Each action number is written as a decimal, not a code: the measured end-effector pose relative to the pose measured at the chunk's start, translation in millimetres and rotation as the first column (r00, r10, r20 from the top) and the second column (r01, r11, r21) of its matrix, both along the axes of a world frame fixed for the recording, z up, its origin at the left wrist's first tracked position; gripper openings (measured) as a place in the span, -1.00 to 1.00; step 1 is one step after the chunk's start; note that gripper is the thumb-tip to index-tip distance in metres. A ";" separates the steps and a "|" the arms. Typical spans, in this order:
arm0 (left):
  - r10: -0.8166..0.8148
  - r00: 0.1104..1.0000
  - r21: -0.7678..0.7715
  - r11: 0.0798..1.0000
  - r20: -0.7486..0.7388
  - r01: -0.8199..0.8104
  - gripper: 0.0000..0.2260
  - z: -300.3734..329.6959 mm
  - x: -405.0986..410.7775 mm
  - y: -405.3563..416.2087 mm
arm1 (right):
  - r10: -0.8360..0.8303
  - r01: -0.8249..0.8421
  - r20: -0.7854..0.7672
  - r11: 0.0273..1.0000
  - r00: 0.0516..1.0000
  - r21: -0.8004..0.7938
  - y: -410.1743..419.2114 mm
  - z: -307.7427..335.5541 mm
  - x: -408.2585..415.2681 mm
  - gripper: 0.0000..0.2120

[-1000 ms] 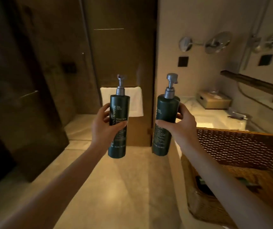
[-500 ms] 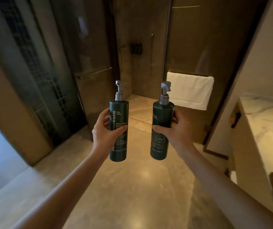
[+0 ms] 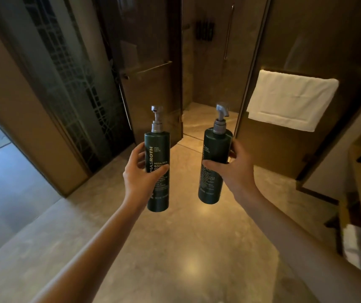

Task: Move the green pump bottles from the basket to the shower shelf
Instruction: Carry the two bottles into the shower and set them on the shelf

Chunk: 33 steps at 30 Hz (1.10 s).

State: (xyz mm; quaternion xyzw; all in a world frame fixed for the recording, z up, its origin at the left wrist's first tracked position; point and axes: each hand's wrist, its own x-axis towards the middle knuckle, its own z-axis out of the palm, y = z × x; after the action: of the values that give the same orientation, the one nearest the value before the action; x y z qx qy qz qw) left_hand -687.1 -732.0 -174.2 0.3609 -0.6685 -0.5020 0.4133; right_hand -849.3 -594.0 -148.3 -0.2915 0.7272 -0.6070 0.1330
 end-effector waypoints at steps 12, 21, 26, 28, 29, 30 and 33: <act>0.015 0.999 -0.007 1.000 0.042 -0.015 -0.35 -9.0 -156.7 -151.1 | -0.074 0.075 0.021 0.997 0.997 -0.030 -151.2 -21.5 -153.6 -0.41; 0.011 1.000 0.000 1.000 0.016 -0.011 -0.33 -6.2 -274.4 -270.3 | -0.012 0.012 -0.011 1.000 1.000 -0.010 -278.0 -15.8 -273.9 -0.34; 0.004 1.000 0.016 1.000 0.006 -0.004 -0.31 -19.6 -334.4 -361.8 | -0.037 0.038 -0.044 0.999 0.998 0.015 -358.1 -31.2 -330.5 -0.32; -0.020 1.000 0.018 1.000 -0.013 0.021 -0.31 -19.0 -361.0 -402.9 | -0.040 0.042 -0.081 0.999 0.996 0.023 -392.0 -29.3 -354.5 -0.32; -0.037 0.999 0.014 0.999 -0.025 0.038 -0.31 -15.7 -375.1 -425.0 | -0.035 0.037 -0.099 0.999 0.994 0.023 -410.8 -25.1 -368.3 -0.33; -0.059 0.998 0.017 0.998 -0.037 0.059 -0.32 -12.4 -389.2 -446.3 | -0.030 0.033 -0.112 0.999 0.993 0.023 -429.1 -19.9 -382.1 -0.33; -0.116 0.992 -0.008 0.993 -0.059 0.115 -0.33 3.9 -434.4 -500.0 | -0.047 0.049 -0.149 0.999 0.988 0.006 -476.1 -2.6 -423.0 -0.34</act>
State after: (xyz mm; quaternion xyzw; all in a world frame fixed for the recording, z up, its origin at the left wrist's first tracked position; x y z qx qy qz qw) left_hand -1121.5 -1232.1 -170.3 0.3057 -0.6769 -0.5340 0.4040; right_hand -1272.3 -1070.1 -150.9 -0.3179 0.7449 -0.5830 0.0649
